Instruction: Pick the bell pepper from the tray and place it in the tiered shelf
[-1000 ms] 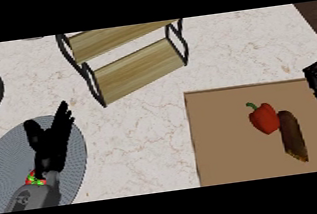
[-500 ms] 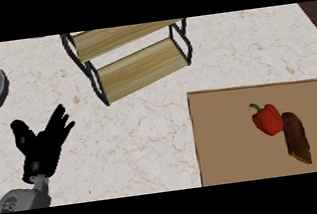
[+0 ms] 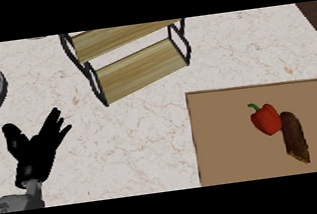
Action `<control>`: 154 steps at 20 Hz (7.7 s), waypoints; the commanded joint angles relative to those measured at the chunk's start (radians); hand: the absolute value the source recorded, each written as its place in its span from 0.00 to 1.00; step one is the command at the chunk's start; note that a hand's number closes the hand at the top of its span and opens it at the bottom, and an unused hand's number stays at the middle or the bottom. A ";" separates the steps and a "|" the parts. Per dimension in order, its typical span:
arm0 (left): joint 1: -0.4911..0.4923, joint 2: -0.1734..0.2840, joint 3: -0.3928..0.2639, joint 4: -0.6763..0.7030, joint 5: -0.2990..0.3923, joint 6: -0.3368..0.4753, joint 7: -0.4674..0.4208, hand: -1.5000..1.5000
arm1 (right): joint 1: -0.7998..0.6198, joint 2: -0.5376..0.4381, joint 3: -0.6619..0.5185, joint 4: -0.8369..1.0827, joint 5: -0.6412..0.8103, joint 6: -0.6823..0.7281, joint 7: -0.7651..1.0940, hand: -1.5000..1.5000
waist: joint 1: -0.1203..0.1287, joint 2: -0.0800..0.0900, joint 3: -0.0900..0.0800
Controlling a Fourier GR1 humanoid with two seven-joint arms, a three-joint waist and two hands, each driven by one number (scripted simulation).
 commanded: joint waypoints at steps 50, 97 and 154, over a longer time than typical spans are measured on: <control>0.072 -0.117 0.124 0.002 -0.169 -0.119 0.018 0.50 | -0.229 0.533 0.360 -0.214 0.890 -0.179 0.929 0.00 | 0.015 0.008 -0.001; 0.001 -0.152 0.193 0.005 -0.219 -0.180 0.090 0.50 | -0.746 1.018 0.881 -0.454 0.982 -0.375 1.097 1.00 | 0.026 0.001 -0.002; 0.017 -0.195 0.204 -0.001 -0.263 -0.202 0.066 0.50 | -1.696 0.915 0.078 0.964 0.949 -0.442 0.387 1.00 | 0.052 0.020 -0.003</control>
